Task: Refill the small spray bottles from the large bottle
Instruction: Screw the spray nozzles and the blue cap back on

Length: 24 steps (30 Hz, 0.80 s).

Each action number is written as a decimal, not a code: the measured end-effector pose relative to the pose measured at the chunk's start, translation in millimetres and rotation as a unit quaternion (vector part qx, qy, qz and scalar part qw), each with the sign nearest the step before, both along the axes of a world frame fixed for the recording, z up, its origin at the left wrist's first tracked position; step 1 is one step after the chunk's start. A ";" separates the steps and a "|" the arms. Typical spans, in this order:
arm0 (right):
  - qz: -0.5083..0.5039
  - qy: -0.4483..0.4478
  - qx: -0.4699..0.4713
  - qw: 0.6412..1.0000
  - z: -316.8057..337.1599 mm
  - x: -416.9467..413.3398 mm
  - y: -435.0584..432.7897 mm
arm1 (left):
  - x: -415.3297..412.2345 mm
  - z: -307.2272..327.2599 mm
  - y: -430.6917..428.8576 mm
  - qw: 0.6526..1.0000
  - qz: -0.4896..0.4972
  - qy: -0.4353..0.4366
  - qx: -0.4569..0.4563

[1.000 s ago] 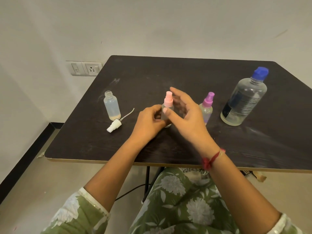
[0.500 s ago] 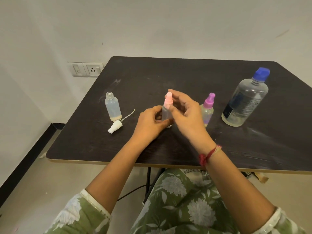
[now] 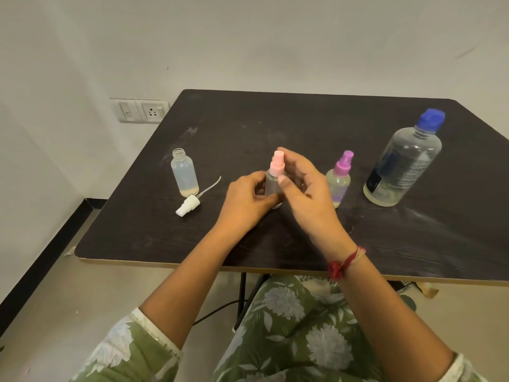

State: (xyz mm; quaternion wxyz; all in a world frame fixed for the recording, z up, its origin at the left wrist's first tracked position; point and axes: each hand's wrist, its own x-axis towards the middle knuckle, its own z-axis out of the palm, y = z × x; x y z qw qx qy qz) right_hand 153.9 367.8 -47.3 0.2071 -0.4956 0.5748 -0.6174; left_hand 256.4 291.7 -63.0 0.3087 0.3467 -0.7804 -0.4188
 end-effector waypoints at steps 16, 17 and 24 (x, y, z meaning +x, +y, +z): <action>0.072 0.061 0.094 0.991 8.3 -18.6 -9.7 | 1.1 1.2 -3.8 0.999 -0.030 -0.014 0.018; 0.061 0.061 0.083 0.993 7.1 -18.2 -9.6 | 1.0 1.0 -3.1 0.999 -0.027 -0.017 0.014; -0.049 0.056 0.020 0.997 0.8 -4.4 -6.3 | -1.0 -1.0 0.4 0.999 -0.024 -0.025 -0.015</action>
